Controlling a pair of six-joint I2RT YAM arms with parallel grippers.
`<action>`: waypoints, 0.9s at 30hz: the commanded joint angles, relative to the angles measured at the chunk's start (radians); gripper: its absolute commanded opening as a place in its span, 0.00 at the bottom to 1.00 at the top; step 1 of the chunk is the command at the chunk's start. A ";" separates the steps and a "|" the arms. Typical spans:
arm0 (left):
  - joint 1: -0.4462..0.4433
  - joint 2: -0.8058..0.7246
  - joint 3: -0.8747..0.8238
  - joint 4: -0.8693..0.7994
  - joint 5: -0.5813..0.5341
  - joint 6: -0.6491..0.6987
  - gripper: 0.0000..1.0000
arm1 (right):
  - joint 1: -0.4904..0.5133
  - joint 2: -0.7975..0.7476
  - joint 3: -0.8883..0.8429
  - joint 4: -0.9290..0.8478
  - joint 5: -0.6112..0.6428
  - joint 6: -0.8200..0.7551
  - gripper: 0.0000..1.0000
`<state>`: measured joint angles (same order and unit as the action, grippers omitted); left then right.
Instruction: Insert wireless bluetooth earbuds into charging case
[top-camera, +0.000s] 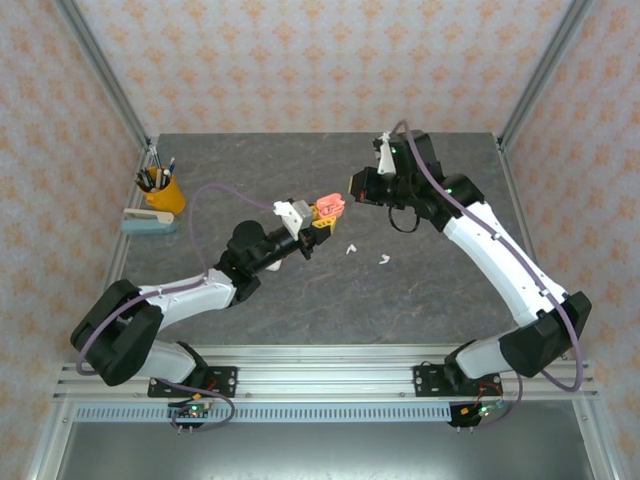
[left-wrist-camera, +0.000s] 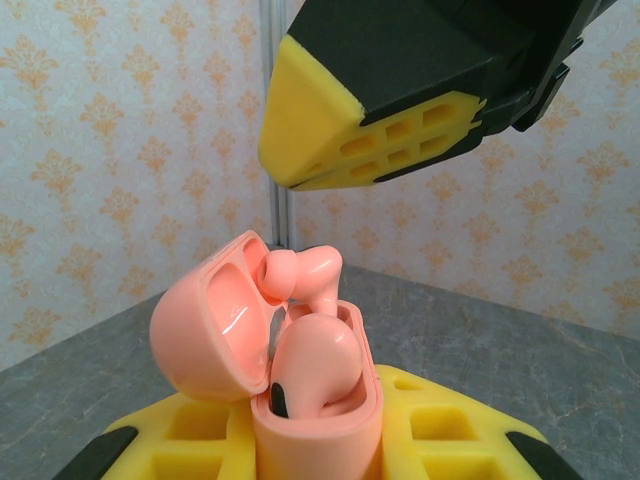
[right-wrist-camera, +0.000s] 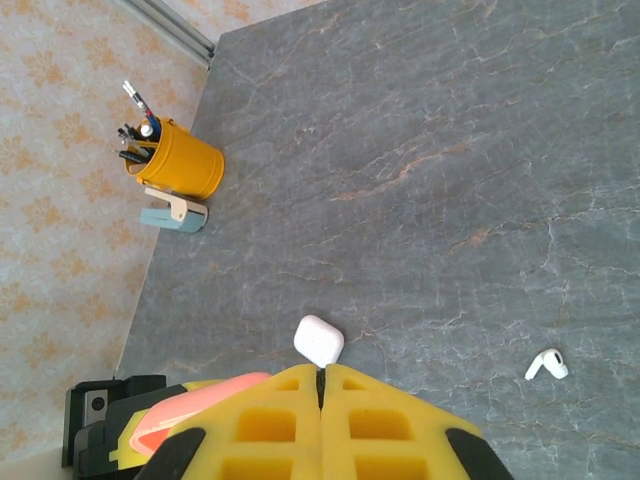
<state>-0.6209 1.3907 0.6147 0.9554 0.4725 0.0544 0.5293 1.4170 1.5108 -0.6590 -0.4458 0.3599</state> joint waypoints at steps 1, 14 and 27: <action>0.007 0.005 0.038 0.063 0.023 0.012 0.00 | -0.003 0.012 -0.016 -0.011 -0.030 0.013 0.01; 0.006 0.021 0.056 0.063 0.029 0.005 0.00 | 0.003 0.028 -0.029 -0.002 -0.072 0.008 0.00; 0.006 0.035 0.063 0.065 0.027 -0.002 0.00 | 0.026 0.015 -0.029 -0.002 -0.099 0.005 0.00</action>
<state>-0.6209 1.4147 0.6392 0.9627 0.4904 0.0536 0.5316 1.4494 1.4929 -0.6586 -0.4988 0.3637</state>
